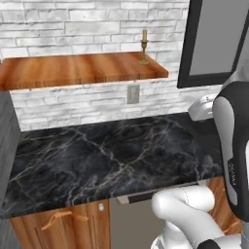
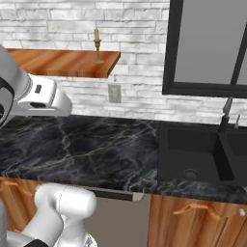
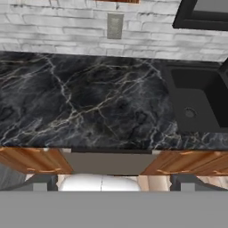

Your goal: Get the candle and the liquor from the cabinet and move them to the dining counter.

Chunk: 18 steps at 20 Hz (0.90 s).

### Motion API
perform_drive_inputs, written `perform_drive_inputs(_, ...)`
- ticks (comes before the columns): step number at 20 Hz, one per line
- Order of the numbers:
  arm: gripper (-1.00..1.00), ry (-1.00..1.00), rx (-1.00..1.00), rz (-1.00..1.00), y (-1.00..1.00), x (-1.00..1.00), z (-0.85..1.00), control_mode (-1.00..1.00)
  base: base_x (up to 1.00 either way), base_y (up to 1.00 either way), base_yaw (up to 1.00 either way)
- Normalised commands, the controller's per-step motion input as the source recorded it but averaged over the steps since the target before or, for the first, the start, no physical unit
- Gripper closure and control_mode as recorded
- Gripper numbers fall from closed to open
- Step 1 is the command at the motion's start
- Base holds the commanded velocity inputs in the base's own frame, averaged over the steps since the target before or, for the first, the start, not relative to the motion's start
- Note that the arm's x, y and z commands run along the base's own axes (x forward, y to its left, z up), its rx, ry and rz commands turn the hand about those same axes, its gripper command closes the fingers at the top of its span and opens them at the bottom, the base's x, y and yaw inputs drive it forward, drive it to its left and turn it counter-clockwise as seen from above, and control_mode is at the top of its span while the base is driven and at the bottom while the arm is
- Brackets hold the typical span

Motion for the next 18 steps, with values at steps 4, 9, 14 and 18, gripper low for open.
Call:
perform_drive_inputs(4, -1.00, 0.00, 0.00, 0.00, 0.00, 0.00, 0.00, 1.00, 0.59, 0.05, 0.00)
perform_drive_inputs(9, -1.00, 0.00, 0.00, 0.00, 0.00, 0.00, 0.00, 1.00, 0.45, 0.03, 0.00)
perform_drive_inputs(14, -1.00, 0.00, 0.00, 0.00, 0.00, 0.00, 0.00, 1.00, 0.19, 0.00, 0.00)
perform_drive_inputs(18, -1.00, 0.00, 0.00, 0.00, 0.00, 0.00, 0.00, 1.00, 0.02, 0.00, 0.00)
